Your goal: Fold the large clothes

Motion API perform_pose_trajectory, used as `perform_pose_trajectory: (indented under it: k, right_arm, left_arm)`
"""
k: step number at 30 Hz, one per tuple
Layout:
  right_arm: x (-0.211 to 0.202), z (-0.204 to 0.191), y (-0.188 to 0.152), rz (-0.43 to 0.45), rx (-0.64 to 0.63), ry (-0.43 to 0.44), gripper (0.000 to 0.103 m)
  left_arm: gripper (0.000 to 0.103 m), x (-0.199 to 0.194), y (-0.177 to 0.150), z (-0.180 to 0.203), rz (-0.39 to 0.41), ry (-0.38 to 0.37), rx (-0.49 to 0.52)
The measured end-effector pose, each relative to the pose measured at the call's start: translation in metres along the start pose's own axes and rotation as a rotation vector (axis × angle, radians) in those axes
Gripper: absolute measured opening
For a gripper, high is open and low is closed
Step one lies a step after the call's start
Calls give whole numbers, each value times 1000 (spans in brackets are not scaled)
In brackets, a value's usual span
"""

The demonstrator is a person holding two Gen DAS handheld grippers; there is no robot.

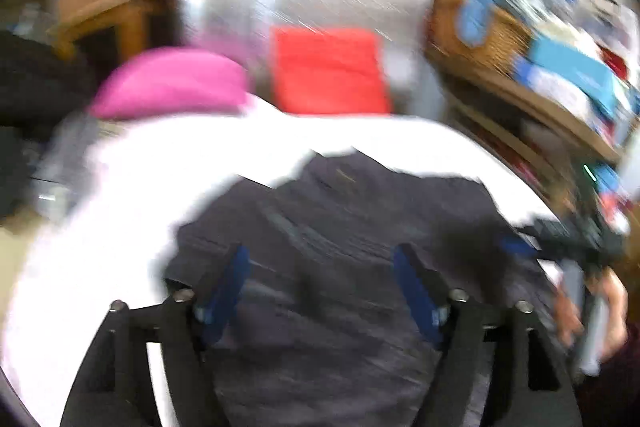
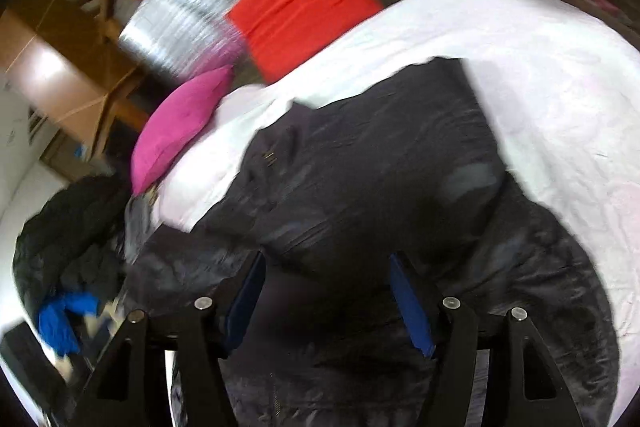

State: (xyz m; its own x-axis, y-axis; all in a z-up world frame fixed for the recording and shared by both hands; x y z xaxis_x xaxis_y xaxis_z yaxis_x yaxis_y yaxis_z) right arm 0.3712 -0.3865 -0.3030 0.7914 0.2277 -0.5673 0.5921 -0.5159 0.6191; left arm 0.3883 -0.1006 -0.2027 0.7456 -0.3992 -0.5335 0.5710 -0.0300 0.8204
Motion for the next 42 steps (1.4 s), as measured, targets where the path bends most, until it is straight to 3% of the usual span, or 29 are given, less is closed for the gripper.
perform_pose_trajectory:
  k: [3,7,9,13,17,19,21,24,28,30,33,37,42]
  right_arm:
    - [12,-25,-10,-48,-45,69,72]
    - [27,-30,-19,-78,-82,-7,74]
    - [32,-20,-23,-103,-54,-27,74]
    - [41,-5,-29,-130,58,29,74]
    - [55,-6,-37,-146,65,25,74]
    - [55,-12,-39,-152,32,12,68]
    - [58,-27,-46,-185,-29,30,34]
    - [58,-38,-50,-175,-162,-67,16]
    - [35,-48,-33,-67,-257,-144,13]
    - [5,-50,-5,64,-307,-214,13]
    - [-22,-33,28,175,-276,-290,13]
    - [-10,22,52,143,-189,-363,13]
    - [46,77,38,-31,-18,-300,15]
  left_arm:
    - [78,0,10,-56,58,110,-101]
    - [77,31,3,-108,-2,193,-241]
    - [77,37,4,-120,1,192,-273]
    - [76,50,-5,-110,-41,124,-290]
    - [76,61,-30,-87,-131,67,-247]
    - [76,65,-38,-77,-162,70,-209]
    - [76,67,-43,-71,-174,74,-174]
    - [76,68,-45,-66,-179,87,-141]
    - [76,69,-43,-67,-175,88,-150]
    - [76,70,-41,-66,-162,94,-137]
    - [76,74,-40,-62,-152,97,-123]
    - [76,80,-46,-42,-169,81,-65]
    - [77,99,-70,-16,-228,133,82]
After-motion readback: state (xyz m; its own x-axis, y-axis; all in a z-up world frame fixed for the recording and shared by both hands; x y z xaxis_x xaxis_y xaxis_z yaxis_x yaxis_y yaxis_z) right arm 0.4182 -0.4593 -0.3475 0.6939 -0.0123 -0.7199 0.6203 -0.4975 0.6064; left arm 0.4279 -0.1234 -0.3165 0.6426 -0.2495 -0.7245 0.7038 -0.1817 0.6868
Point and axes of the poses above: each gripper's, at about its wrist camera, not at the fingertips, and x roughly the way its jaws point, z to its right, y to its top, the point moved 8 cm from there along x, roughly the way its jaws point, and after that the axes turned 10 degrees about -x, right-handed, at the moved point
